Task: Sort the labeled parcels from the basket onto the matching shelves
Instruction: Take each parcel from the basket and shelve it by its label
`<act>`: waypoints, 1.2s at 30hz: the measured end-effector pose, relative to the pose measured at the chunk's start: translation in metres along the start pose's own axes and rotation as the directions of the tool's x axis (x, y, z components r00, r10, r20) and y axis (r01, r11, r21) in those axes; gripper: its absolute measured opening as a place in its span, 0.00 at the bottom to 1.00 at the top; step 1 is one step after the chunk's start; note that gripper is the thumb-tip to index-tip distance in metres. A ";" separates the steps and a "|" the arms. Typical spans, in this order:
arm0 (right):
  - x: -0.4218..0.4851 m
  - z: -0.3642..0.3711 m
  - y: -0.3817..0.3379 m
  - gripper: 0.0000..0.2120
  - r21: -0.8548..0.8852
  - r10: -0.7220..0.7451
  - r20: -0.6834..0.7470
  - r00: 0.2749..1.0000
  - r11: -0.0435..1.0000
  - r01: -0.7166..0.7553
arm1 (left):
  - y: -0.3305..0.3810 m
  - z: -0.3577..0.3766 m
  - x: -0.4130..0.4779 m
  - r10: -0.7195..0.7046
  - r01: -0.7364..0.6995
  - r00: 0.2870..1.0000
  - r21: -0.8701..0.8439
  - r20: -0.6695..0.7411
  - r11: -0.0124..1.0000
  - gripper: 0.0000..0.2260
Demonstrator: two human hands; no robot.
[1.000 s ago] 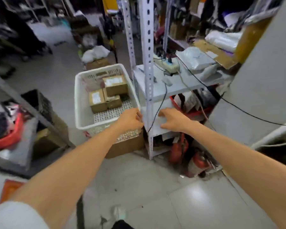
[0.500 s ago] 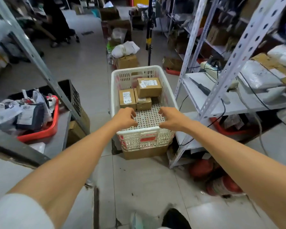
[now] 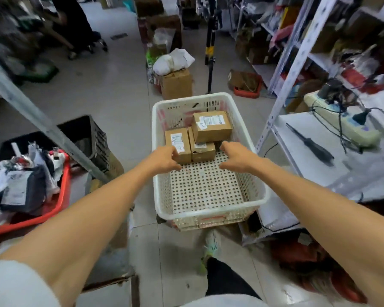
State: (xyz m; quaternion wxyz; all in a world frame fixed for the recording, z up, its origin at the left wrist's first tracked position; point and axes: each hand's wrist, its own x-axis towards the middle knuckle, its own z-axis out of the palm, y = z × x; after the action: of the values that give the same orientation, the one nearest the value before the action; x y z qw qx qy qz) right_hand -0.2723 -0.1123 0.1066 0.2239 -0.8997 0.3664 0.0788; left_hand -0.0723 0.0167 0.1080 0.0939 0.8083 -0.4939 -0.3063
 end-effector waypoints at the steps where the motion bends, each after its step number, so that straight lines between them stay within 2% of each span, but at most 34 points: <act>1: 0.018 -0.002 0.002 0.20 0.004 -0.005 0.003 1.000 1.000 0.005 | -0.004 -0.010 0.015 -0.019 0.019 1.000 0.014 0.001 1.000 0.20; 4: 0.066 -0.010 0.015 0.23 0.019 -0.001 0.032 0.999 1.000 0.000 | -0.006 -0.035 0.065 -0.070 0.070 0.998 0.005 -0.007 0.998 0.20; 7: 0.111 -0.020 0.034 0.17 0.009 0.028 0.050 0.998 1.000 -0.029 | 0.005 -0.040 0.113 -0.051 0.051 0.999 -0.049 -0.012 0.998 0.20; 10: 0.141 -0.020 0.052 0.12 0.046 0.132 0.093 0.987 0.990 -0.136 | 0.012 -0.024 0.149 -0.019 0.032 0.994 -0.118 0.111 0.993 0.18; 17: 0.206 0.034 0.081 0.21 0.067 0.297 0.230 0.927 0.945 -0.319 | -0.029 0.010 0.247 -0.081 0.145 0.948 -0.191 0.309 0.971 0.14; 21: 0.241 0.066 0.087 0.35 0.090 0.332 0.271 0.904 0.926 -0.367 | -0.050 0.031 0.290 -0.130 0.234 0.922 -0.256 0.366 0.938 0.15; 24: 0.295 0.069 0.095 0.41 0.272 0.318 0.224 0.921 0.887 -0.372 | -0.055 0.055 0.321 -0.148 0.293 0.908 -0.341 0.393 0.893 0.17; 28: 0.373 0.057 0.117 0.39 0.383 0.360 -0.024 0.933 0.865 -0.324 | -0.040 0.075 0.358 -0.090 0.268 0.918 -0.437 0.387 0.859 0.24; 30: 0.410 0.050 0.128 0.36 0.312 0.342 -0.120 0.932 0.904 -0.291 | -0.038 0.081 0.374 -0.115 0.313 0.918 -0.517 0.379 0.797 0.28; 31: 0.427 0.049 0.133 0.35 0.259 0.311 -0.120 0.943 0.927 -0.272 | -0.040 0.084 0.381 -0.143 0.343 0.918 -0.555 0.371 0.758 0.32; 33: 0.454 0.052 0.140 0.39 0.094 0.250 -0.029 0.968 0.965 -0.247 | -0.045 0.091 0.391 -0.208 0.379 0.919 -0.601 0.336 0.704 0.39; 35: 0.470 0.061 0.146 0.44 -0.091 0.209 0.040 0.977 0.975 -0.205 | -0.050 0.099 0.399 -0.237 0.398 0.915 -0.639 0.325 0.658 0.41; 36: 0.474 0.065 0.148 0.45 -0.154 0.193 0.029 0.981 0.970 -0.186 | -0.052 0.104 0.402 -0.250 0.423 0.905 -0.663 0.343 0.618 0.40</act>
State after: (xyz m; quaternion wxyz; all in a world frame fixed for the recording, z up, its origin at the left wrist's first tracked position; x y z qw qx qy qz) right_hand -0.0328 -0.4713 -0.1473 0.1548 -0.8729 0.4388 0.1468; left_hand 0.0359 -0.2864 -0.1601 0.2911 0.7443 -0.1780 -0.5741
